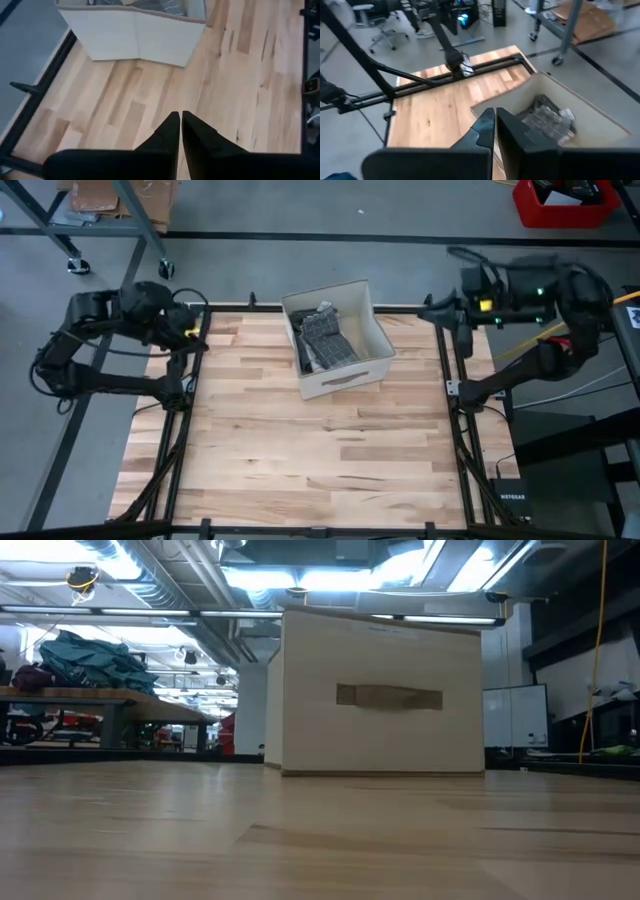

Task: Fold towel
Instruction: Return to Home Position

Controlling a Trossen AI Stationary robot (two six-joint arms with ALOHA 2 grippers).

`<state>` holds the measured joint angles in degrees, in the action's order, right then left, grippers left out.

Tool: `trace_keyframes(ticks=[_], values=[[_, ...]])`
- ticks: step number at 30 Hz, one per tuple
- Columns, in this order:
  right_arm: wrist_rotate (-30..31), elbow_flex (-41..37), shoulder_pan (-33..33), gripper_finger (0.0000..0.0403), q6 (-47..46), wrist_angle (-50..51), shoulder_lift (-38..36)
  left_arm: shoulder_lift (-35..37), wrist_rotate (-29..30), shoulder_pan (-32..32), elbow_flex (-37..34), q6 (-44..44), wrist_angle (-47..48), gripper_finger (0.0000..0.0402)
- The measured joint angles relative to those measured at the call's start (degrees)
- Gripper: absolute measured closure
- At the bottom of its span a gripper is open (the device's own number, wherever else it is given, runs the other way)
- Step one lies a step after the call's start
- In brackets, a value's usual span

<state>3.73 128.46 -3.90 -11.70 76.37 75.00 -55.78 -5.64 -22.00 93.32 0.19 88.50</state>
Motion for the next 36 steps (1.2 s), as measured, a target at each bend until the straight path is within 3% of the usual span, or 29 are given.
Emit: trace_keyframes(ticks=[4, 7, 10, 16, 22, 28, 36], values=[[8.64, -9.76, 6.33, 0.0381, -2.91, -2.76, -4.87, 5.33, -2.48, -0.02, -10.67, 0.14, -8.55, 0.0399], [11.24, -20.89, 9.86, 0.0381, -2.93, -10.2, -8.7, 9.45, -7.34, -0.02, -19.42, 0.24, -17.96, 0.0397], [11.2, -32.95, 12.26, 0.0381, -1.63, -17.4, -12.37, 12.81, -12.1, 0.0, -27.22, 0.21, -25.7, 0.04], [11.07, -58.03, 14.56, 0.0381, -2.74, -36.34, -22.06, 17.86, -16.18, -0.02, -40.37, -0.77, -35.39, 0.04], [5.67, -80.48, 14.4, 0.0381, -3.49, -59.8, -30.4, 21.05, -25.19, -0.02, -51.29, -4.62, -50.01, 0.0401], [4.61, -96.29, 14.4, 0.0381, -6.04, -75.25, -32.91, 22.45, -31.86, 0.67, -59.65, -6.78, -63.74, 0.0401], [4.16, -110.2, 14.4, 0.0382, -11.68, -88.73, -32.63, 22.39, -32.62, 4.08, -71.12, -12.52, -84.79, 0.0401]])
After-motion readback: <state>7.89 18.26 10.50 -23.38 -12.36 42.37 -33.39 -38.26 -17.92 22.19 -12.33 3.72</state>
